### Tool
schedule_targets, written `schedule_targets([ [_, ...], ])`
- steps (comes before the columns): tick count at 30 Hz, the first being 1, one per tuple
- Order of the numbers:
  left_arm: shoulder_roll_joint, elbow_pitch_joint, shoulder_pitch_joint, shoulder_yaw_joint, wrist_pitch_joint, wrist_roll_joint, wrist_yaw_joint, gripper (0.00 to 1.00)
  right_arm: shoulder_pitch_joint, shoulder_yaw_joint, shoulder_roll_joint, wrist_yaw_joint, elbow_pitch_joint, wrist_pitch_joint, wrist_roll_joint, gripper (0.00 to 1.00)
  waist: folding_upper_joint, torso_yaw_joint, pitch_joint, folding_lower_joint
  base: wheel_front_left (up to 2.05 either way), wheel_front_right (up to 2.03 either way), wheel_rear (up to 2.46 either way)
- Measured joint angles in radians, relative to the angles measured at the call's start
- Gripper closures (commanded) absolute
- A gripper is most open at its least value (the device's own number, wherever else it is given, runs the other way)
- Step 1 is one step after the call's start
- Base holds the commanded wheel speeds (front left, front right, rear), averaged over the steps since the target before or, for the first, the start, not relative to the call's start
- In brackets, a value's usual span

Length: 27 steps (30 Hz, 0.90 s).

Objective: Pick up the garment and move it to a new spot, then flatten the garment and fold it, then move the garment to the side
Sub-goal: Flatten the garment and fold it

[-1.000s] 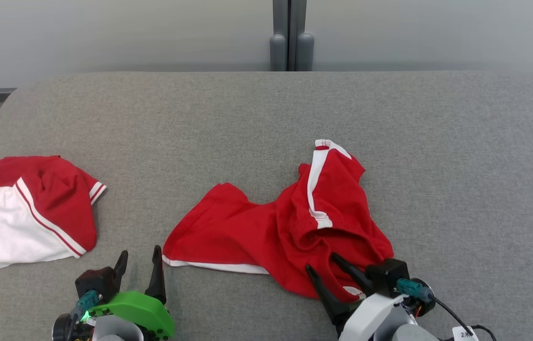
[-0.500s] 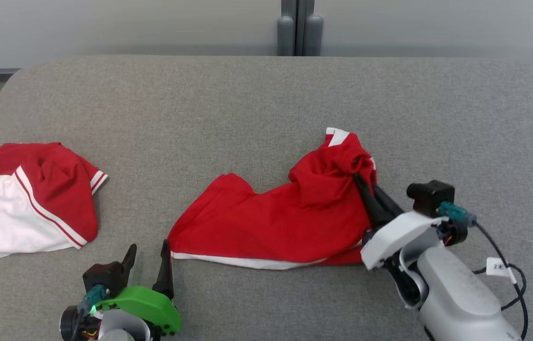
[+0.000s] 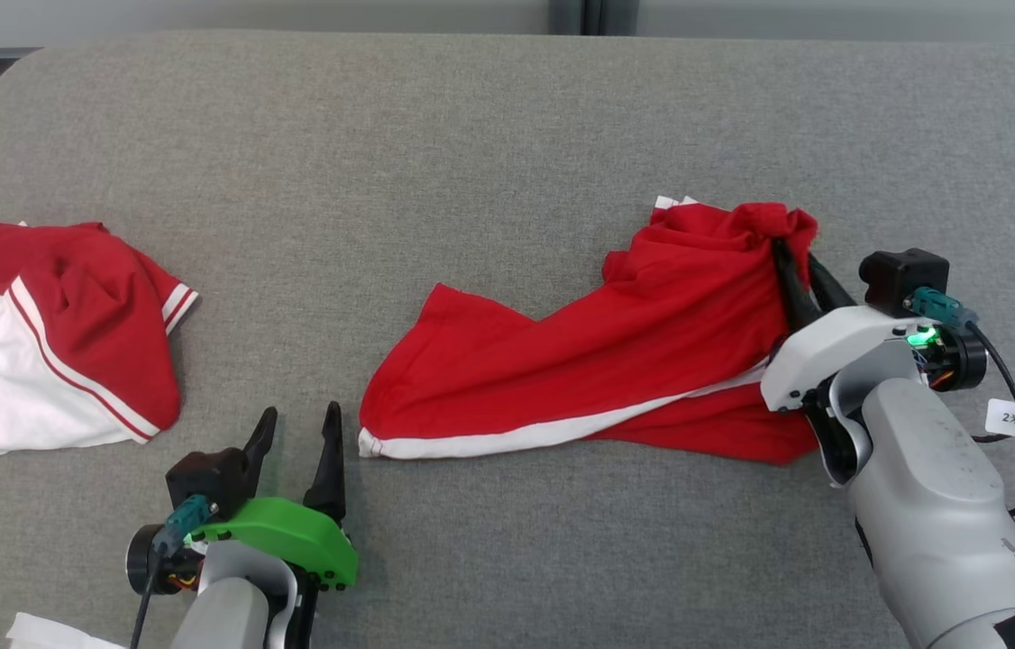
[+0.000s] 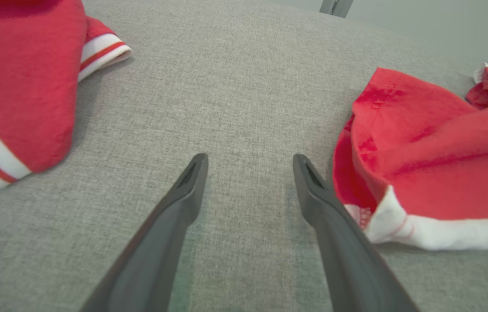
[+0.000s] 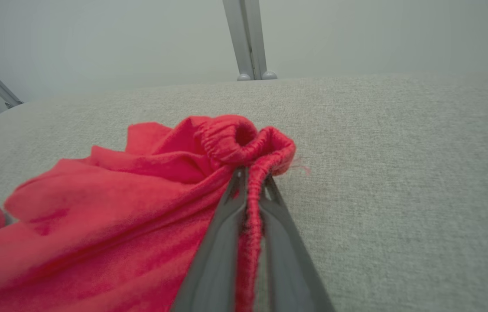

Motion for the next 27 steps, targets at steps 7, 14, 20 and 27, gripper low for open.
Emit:
schedule_targets([
  [7,0.0,-0.043,0.009,0.044,0.0,0.047,0.0,0.0,0.088,-0.026,0.0,0.0,-0.193,0.0,-0.062,0.0,0.0,-0.008,-0.022,0.0,0.0,0.0,0.0],
  [14,0.0,-0.107,0.083,0.099,0.0,0.132,0.0,0.0,0.314,-0.019,-0.001,0.0,-0.475,0.0,-0.137,0.0,0.0,-0.04,-0.09,0.0,0.0,0.0,0.0],
  [20,0.0,-0.132,0.176,0.121,0.0,0.183,0.005,0.0,0.491,-0.003,-0.002,0.0,-0.515,0.0,-0.127,0.0,0.0,-0.07,-0.159,0.0,0.0,0.0,0.0],
  [27,0.0,-0.165,0.266,0.131,0.0,0.204,0.02,0.0,0.582,0.012,-0.001,0.0,-0.504,0.0,-0.105,0.0,0.0,-0.103,-0.223,0.0,0.0,0.0,0.0],
])
